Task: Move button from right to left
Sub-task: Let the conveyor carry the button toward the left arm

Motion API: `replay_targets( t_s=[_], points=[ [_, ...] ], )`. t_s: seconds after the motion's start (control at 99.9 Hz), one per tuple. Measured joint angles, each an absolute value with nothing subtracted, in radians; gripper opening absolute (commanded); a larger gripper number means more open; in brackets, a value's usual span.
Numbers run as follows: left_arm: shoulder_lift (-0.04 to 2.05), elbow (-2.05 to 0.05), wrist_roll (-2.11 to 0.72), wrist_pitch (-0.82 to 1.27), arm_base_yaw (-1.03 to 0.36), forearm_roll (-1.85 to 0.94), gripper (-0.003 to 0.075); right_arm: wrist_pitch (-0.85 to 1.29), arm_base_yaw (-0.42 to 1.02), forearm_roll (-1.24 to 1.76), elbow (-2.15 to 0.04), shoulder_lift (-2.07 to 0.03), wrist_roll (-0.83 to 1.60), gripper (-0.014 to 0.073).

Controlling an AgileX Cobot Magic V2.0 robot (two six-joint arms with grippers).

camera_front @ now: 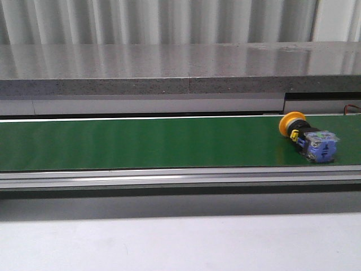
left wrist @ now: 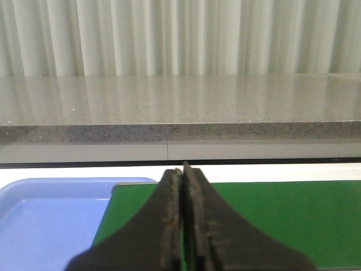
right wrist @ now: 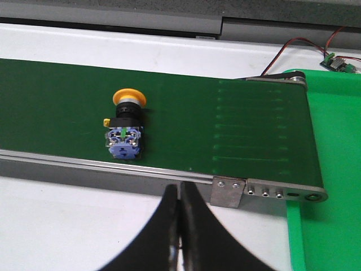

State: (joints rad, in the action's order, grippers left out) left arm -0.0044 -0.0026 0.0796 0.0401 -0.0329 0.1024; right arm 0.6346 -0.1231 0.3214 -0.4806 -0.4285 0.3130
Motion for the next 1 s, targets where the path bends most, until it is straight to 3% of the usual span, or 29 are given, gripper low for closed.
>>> replay_targets(
  t_s=[0.431,0.601,0.811,1.001],
  points=[
    [-0.004,-0.026,0.08,0.017,-0.033,0.102,-0.002,0.635,-0.123,0.321,-0.481,-0.429,0.313,-0.0067],
    [0.035,-0.215,0.08,0.207,-0.033,0.065,-0.002,0.635,-0.123,0.321,-0.481,-0.429,0.313,-0.0067],
    [0.29,-0.556,0.08,0.629,-0.033,0.021,-0.002,0.635,-0.123,0.321,-0.481,-0.429,0.313,-0.0067],
    [0.493,-0.732,0.08,0.842,-0.033,0.017,-0.002,0.635,-0.123,0.321,-0.481,-0.429,0.313,-0.0067]
  ],
)
